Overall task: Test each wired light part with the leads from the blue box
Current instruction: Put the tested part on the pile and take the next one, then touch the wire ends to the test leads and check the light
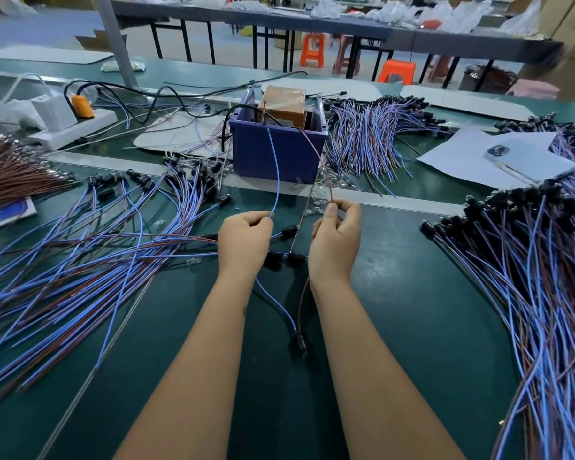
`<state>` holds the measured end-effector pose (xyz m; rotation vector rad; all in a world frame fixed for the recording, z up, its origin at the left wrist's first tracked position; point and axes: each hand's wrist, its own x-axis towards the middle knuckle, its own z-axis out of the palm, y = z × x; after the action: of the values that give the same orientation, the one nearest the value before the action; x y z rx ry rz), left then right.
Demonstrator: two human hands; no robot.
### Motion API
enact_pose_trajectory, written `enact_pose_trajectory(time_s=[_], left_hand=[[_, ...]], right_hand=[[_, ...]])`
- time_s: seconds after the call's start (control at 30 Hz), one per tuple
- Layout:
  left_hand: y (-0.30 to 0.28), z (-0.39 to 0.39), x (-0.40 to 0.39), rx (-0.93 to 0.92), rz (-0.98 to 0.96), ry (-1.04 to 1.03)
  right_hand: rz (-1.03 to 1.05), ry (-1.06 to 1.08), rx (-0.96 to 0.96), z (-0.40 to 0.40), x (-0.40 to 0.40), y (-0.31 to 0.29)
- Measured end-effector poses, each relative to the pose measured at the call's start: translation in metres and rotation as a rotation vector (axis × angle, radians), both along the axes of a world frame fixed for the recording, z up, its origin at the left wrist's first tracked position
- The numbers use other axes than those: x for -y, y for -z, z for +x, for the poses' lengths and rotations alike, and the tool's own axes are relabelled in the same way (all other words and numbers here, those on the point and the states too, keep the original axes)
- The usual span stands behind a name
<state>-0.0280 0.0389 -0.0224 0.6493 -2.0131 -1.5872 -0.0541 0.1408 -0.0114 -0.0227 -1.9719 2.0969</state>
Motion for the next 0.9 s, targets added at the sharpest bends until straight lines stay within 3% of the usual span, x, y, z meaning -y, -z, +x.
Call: enact_pose_trajectory(time_s=[0.53,0.9], left_hand=[[-0.006,-0.01,0.012,0.038,0.176,0.012],[-0.007,-0.015,0.015,-0.011,0.046,0.078]], right_hand=[[-0.059,-0.035,-0.003,0.003,-0.006,-0.001],[-0.085,-0.021,-0.057,0.001,-0.007,-0.005]])
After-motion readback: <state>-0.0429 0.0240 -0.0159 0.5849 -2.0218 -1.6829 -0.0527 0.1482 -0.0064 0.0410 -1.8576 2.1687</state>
